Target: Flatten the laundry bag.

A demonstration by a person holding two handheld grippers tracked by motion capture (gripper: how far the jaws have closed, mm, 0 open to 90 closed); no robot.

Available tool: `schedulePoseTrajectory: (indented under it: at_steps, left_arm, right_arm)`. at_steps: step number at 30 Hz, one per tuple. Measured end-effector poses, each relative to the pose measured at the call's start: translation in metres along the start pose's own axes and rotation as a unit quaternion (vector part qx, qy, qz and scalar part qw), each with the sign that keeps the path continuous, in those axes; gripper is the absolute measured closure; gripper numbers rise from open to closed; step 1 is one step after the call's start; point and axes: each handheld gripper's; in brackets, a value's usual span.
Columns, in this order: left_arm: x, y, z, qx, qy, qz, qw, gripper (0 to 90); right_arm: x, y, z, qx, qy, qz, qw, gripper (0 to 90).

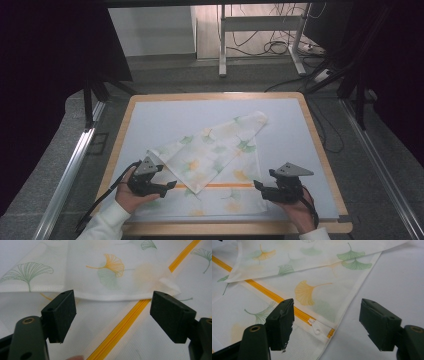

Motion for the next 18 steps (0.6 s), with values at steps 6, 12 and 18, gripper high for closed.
schedulePoseTrajectory:
  at_steps: [6, 12, 18]
  left_arm:
    - [0.0003, -0.0012, 0.0002, 0.0, -0.005, 0.005, 1.0, 20.2]
    - [-0.0001, 0.0006, 0.0, -0.004, -0.003, 0.01, 0.9999, 20.3]
    - [0.001, 0.001, -0.0007, -0.005, 0.003, 0.009, 0.9999, 20.1]
  right_arm:
    - [-0.0002, 0.0005, -0.0004, -0.007, 0.001, 0.017, 0.9998, 43.1]
    - [-0.0026, 0.0012, 0.0007, -0.012, -0.011, 0.034, 0.9993, 53.2]
    - [-0.0022, 0.0022, -0.0002, -0.02, -0.011, 0.027, 0.9994, 60.3]
Point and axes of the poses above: each handheld gripper's, and its own axes: y roughly forward along the jaws, z roughly out of its top, x roughly to its right, and after that the axes turned 3 degrees about -x, right-handed
